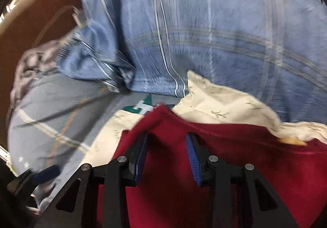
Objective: Fold small clothes
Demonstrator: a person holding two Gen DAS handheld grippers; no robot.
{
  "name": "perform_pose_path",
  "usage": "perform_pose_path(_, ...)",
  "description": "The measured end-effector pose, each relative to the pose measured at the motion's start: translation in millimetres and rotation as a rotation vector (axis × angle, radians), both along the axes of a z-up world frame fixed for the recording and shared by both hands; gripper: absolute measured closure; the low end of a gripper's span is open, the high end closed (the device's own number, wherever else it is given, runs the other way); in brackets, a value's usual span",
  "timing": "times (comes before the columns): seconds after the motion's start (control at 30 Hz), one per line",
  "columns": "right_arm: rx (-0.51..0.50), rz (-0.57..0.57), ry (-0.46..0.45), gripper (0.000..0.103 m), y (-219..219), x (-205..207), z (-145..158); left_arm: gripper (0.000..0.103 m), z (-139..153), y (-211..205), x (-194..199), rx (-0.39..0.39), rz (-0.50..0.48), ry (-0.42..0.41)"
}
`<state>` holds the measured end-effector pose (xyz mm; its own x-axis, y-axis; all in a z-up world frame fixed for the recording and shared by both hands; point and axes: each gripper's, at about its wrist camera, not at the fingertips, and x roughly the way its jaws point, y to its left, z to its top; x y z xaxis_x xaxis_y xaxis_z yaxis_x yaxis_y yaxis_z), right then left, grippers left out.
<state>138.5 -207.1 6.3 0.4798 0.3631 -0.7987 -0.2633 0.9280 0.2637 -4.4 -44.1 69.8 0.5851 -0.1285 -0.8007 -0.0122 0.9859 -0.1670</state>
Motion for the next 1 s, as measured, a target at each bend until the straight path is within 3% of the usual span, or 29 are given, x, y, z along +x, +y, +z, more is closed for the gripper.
perform_pose_path(0.17,-0.005,-0.009,0.008,0.064,1.8,2.8,-9.5,0.02,-3.6,-7.8,5.8,0.007,-0.028,0.009)
perform_pose_path(0.3,0.03,-0.029,-0.006,0.063,-17.8,-17.7,8.5,0.02,-5.8,-12.2,4.3,0.011,-0.04,0.007)
perform_pose_path(0.43,-0.021,-0.05,-0.078,0.061,-53.9,-53.5,30.4,0.02,-4.7,-14.6,1.5,0.009,-0.041,0.001)
perform_pose_path(0.73,-0.037,-0.429,-0.11,0.051,-224.1,-110.5,54.5,0.02,-4.9,-16.4,-1.6,0.012,-0.033,0.003)
perform_pose_path(0.87,-0.027,-0.557,-0.032,0.053,-272.6,-109.8,31.1,0.02,-7.9,-21.1,0.0,0.023,-0.037,0.009)
perform_pose_path(1.0,0.03,-0.605,-0.009,0.053,-286.3,-105.3,8.7,0.02,-8.2,-25.7,1.1,0.034,-0.047,0.007)
